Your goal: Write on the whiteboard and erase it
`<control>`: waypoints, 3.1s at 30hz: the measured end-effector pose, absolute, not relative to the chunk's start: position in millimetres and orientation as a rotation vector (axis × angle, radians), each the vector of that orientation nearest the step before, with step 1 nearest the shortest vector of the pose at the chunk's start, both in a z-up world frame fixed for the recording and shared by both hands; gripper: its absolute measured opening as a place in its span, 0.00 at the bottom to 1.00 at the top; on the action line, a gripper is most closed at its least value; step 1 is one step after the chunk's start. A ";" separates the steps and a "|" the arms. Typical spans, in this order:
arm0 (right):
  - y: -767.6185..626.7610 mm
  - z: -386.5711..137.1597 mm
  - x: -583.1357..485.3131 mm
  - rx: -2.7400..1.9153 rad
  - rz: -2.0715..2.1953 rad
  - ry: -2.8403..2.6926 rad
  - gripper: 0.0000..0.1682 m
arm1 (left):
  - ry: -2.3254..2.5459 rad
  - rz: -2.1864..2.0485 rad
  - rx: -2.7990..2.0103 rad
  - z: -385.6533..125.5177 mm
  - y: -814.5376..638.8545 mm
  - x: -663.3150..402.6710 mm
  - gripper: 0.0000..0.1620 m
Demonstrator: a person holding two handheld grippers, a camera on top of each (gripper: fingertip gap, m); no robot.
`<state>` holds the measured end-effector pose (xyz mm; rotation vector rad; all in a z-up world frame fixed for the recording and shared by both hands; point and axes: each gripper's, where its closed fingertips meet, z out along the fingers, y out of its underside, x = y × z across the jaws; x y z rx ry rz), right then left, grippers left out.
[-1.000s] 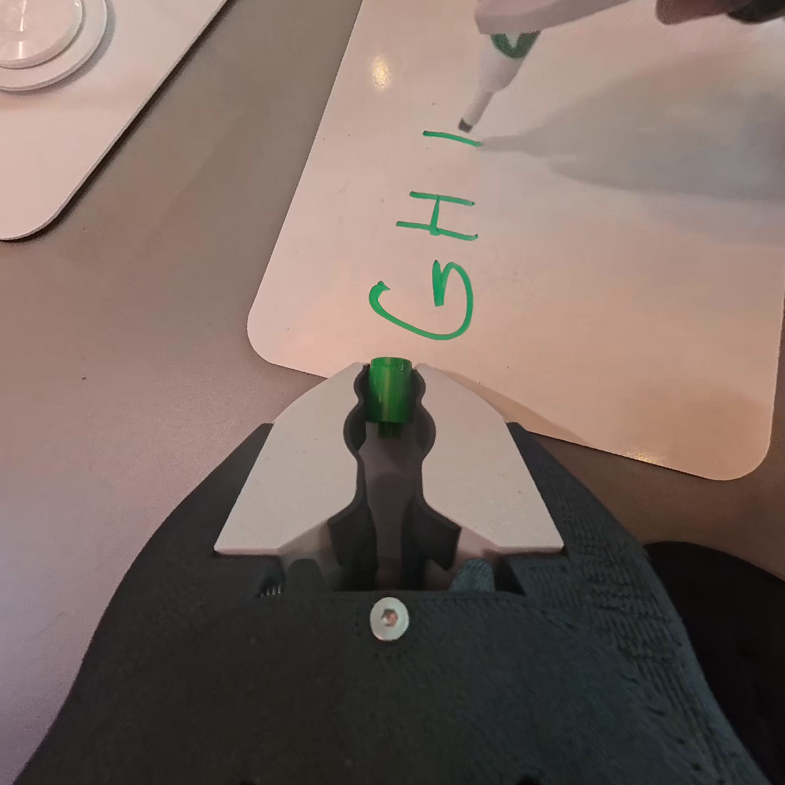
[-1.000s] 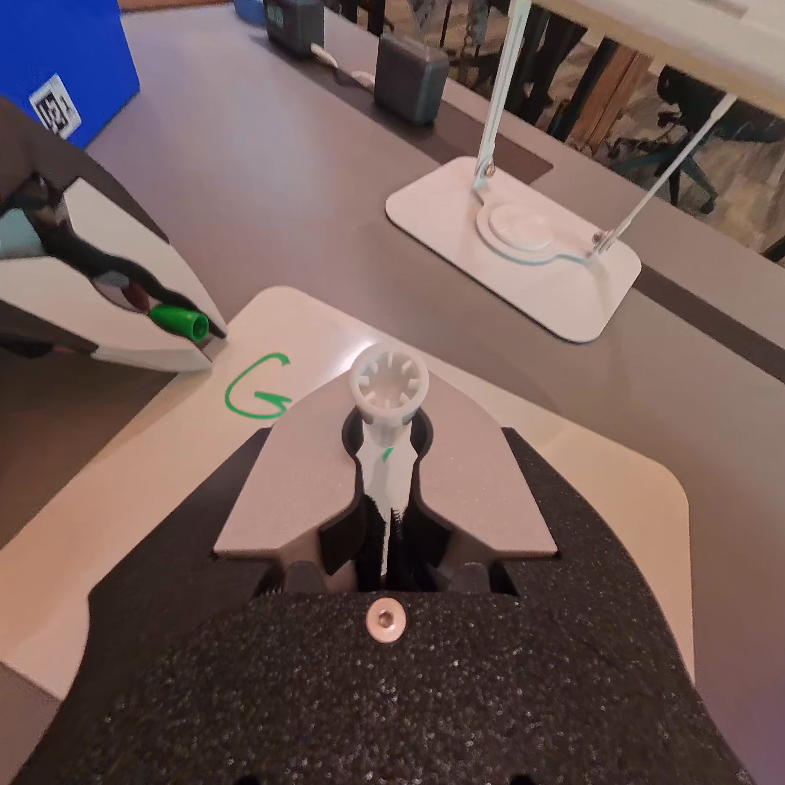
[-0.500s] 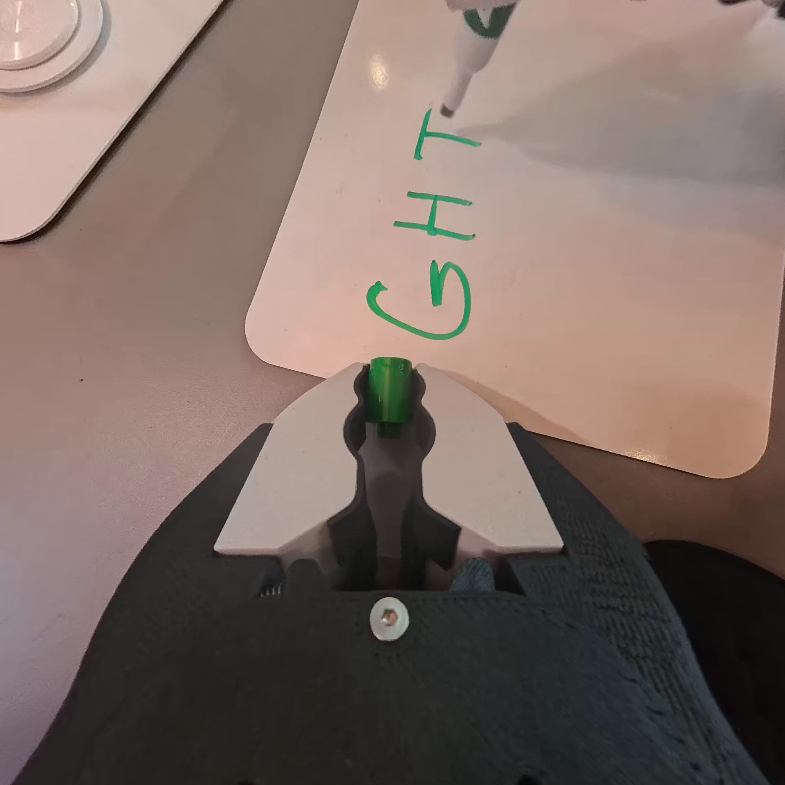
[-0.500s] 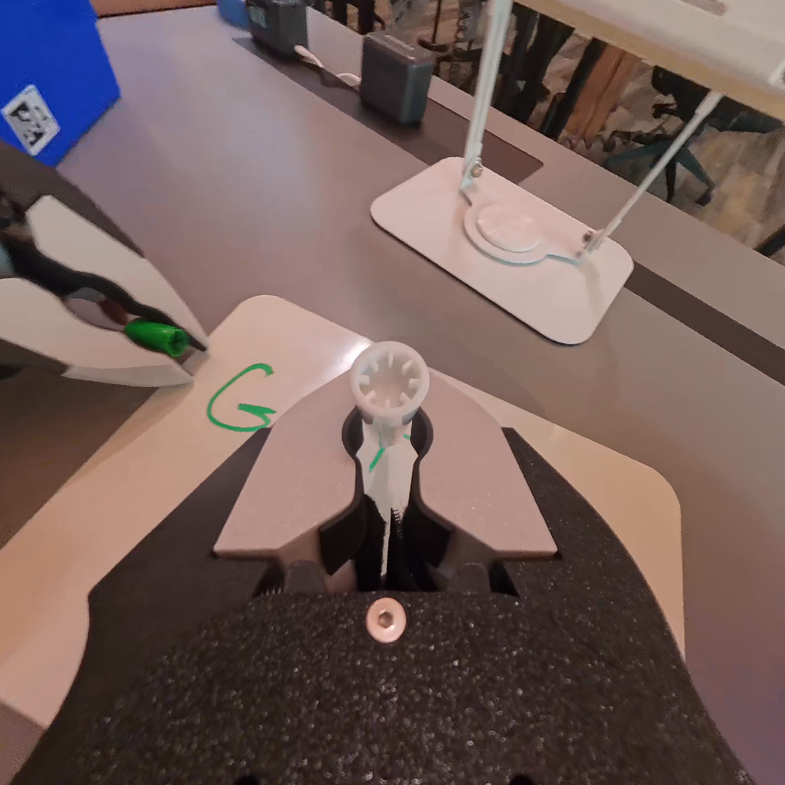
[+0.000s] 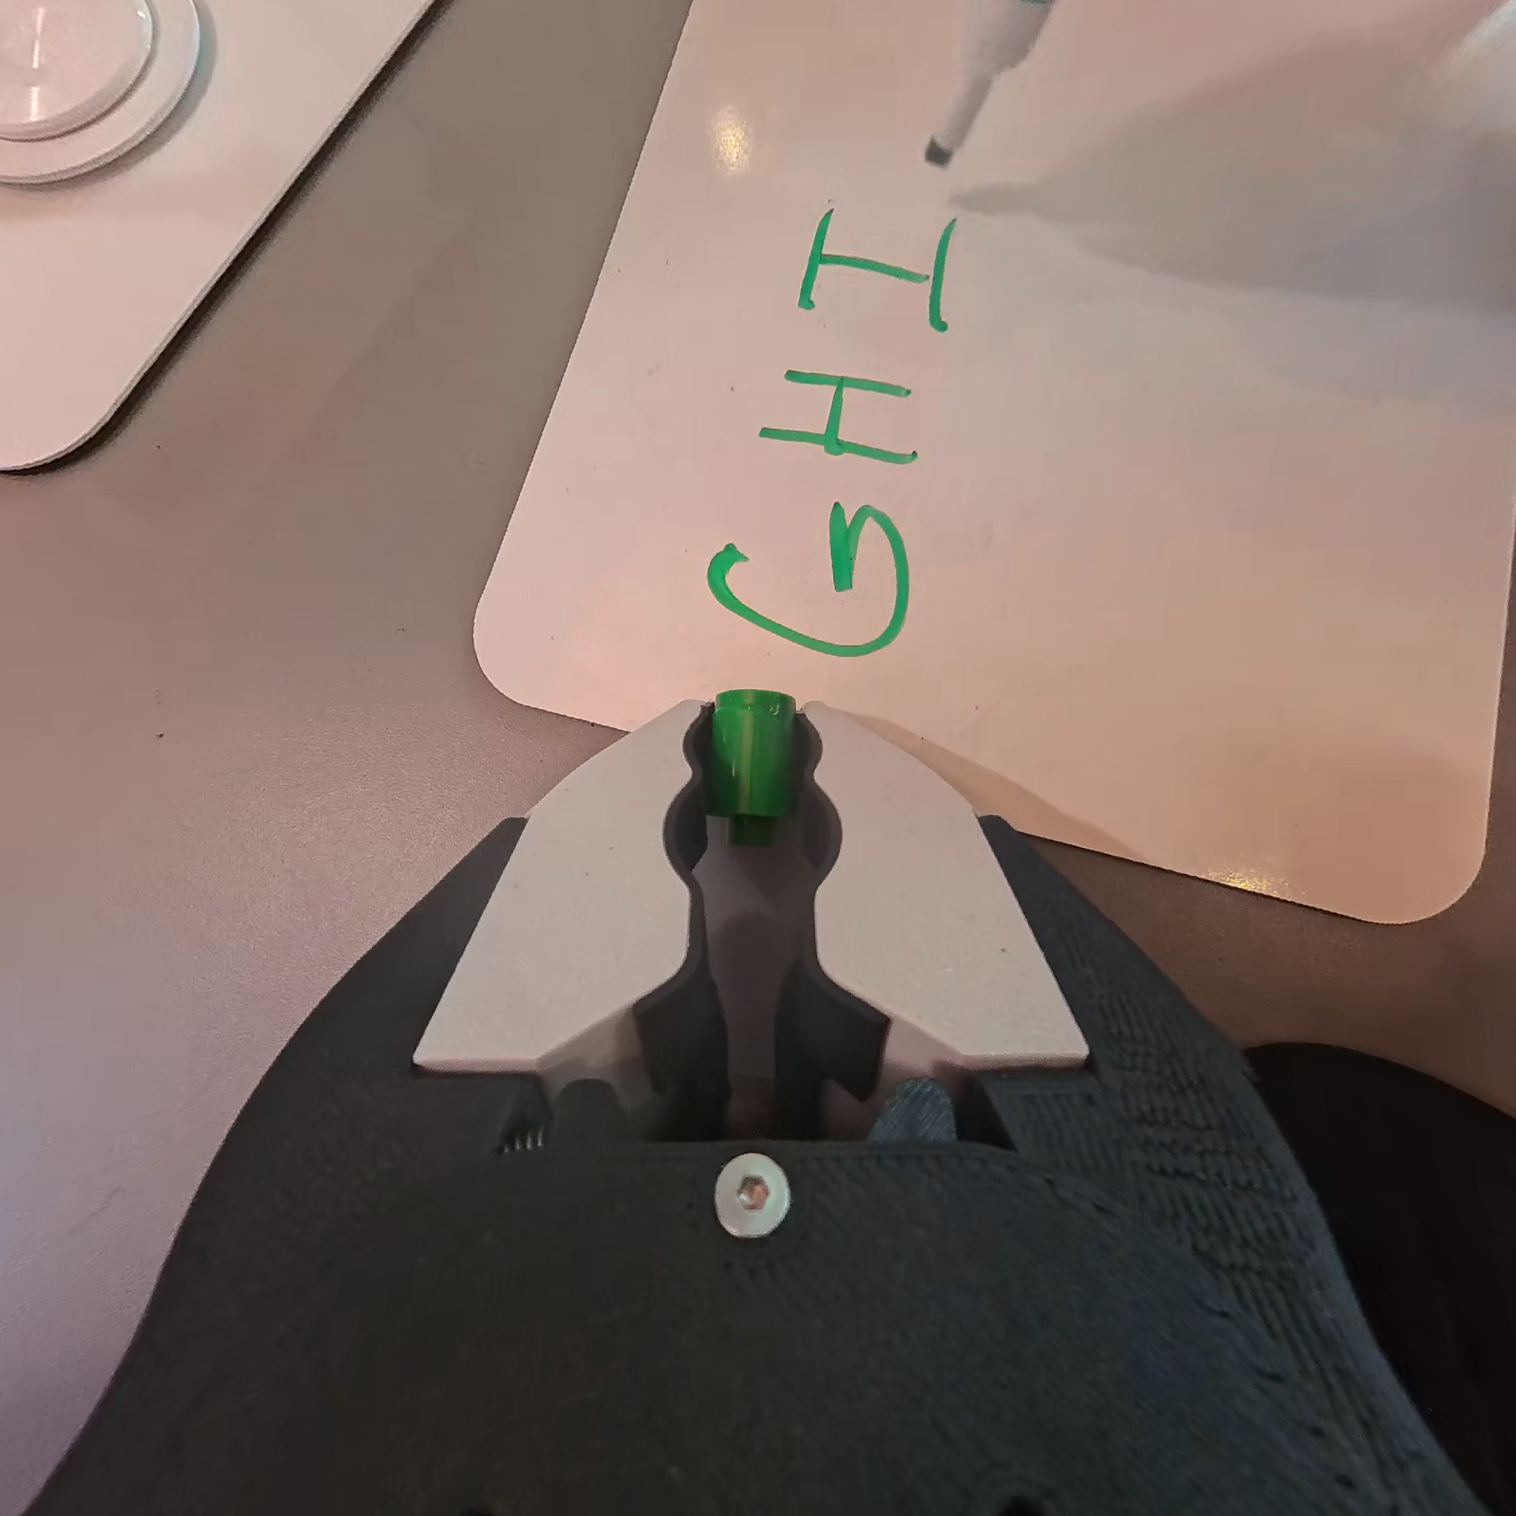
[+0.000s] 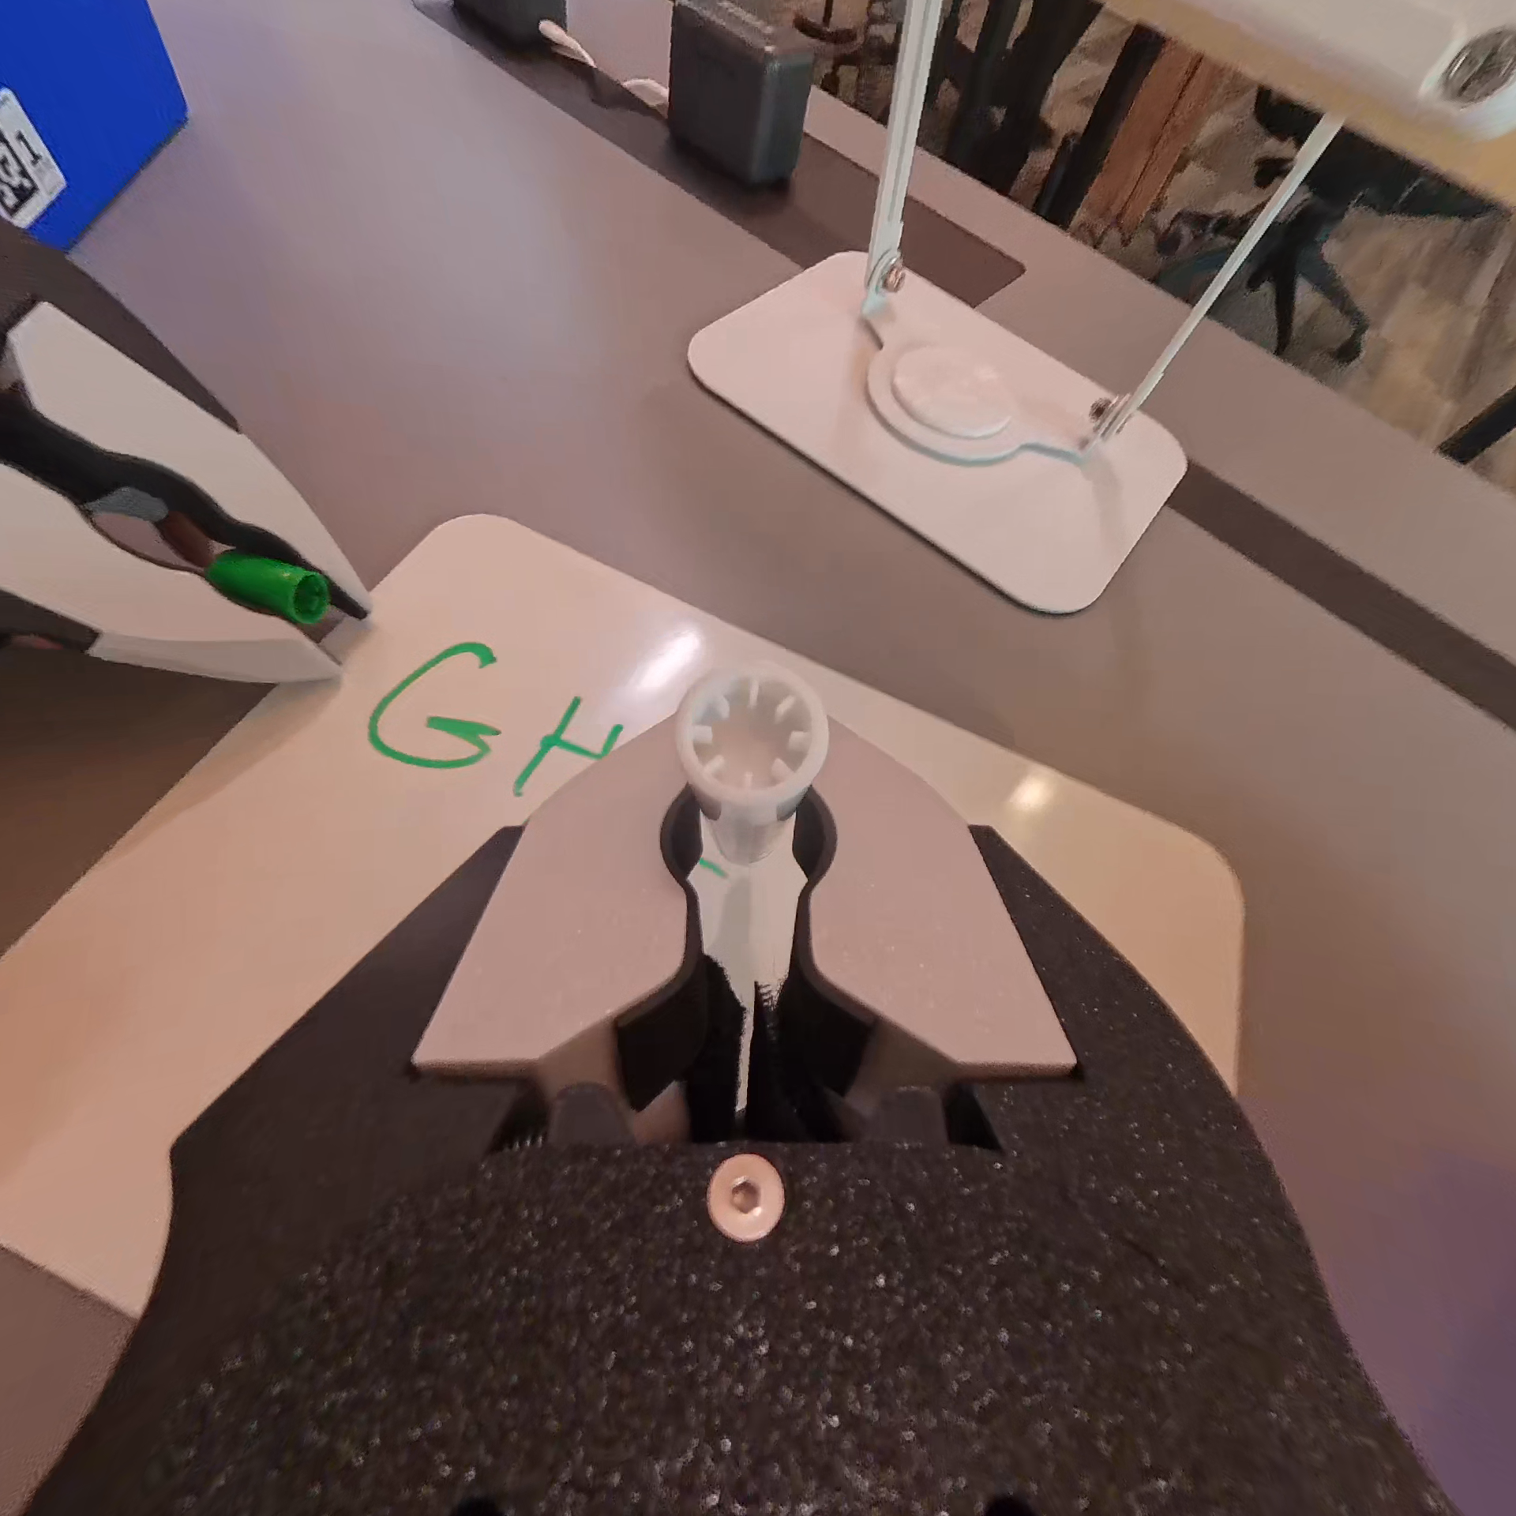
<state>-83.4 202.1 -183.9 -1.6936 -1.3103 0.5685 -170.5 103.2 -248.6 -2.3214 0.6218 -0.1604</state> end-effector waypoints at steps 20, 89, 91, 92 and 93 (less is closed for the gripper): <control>200.3 -198.2 -73.9 -1.695 0.506 -1.431 0.11 | 0.626 -0.163 -2.318 -248.7 103.2 -169.7 0.12; 290.4 -198.2 -34.8 -1.770 0.475 -1.274 0.11 | 0.637 -0.206 -2.305 -248.8 103.0 -165.1 0.11; 284.0 -198.8 -28.0 -1.798 0.473 -1.275 0.11 | 0.640 -0.202 -2.303 -248.8 103.1 -165.1 0.11; 279.4 -198.9 -24.2 -1.811 0.473 -1.277 0.11 | 0.639 -0.204 -2.304 -248.8 103.1 -165.1 0.12; 275.4 -198.9 -20.8 -1.818 0.469 -1.278 0.10 | 0.640 -0.204 -2.303 -248.8 102.9 -165.1 0.12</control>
